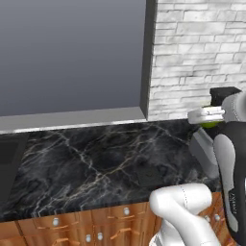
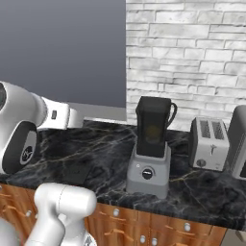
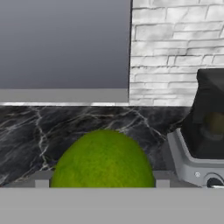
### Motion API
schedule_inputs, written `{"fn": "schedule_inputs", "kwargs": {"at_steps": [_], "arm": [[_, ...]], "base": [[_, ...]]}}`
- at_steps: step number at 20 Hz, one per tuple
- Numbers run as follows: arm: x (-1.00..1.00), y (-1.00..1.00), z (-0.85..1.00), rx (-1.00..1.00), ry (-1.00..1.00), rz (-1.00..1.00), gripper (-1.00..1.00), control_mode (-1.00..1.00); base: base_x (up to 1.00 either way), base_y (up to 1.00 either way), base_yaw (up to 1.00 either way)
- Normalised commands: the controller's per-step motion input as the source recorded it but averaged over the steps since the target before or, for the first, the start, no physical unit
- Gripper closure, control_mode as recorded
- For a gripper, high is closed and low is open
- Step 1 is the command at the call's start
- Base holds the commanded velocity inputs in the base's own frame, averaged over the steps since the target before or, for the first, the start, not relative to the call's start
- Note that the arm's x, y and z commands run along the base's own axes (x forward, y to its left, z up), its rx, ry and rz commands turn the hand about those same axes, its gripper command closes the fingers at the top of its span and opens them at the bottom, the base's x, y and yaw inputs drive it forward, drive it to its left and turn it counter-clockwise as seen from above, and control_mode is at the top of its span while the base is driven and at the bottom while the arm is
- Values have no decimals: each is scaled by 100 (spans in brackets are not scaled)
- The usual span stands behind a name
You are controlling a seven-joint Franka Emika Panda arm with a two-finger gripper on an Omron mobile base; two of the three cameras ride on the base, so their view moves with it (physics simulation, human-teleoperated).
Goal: Grab the lemon and lime from the fridge, place them in the blender, close the lid, and turn on the blender to create a marinade.
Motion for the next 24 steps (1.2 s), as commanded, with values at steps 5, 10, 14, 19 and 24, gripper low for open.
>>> {"fn": "schedule_inputs", "kwargs": {"at_steps": [5, 10, 14, 19, 24], "arm": [[18, -92, 61, 0, 0, -1, 100, -100], [24, -58, 25, -1, 2, -12, 100, -100], [77, -69, -6, 0, 13, -12, 100, -100], [89, -78, -23, 0, 20, -5, 100, -100], [80, -64, -50, 0, 20, 0, 100, -100]], "base": [[0, 0, 0], [0, 0, 0], [0, 0, 0], [0, 0, 0], [0, 0, 0]]}}
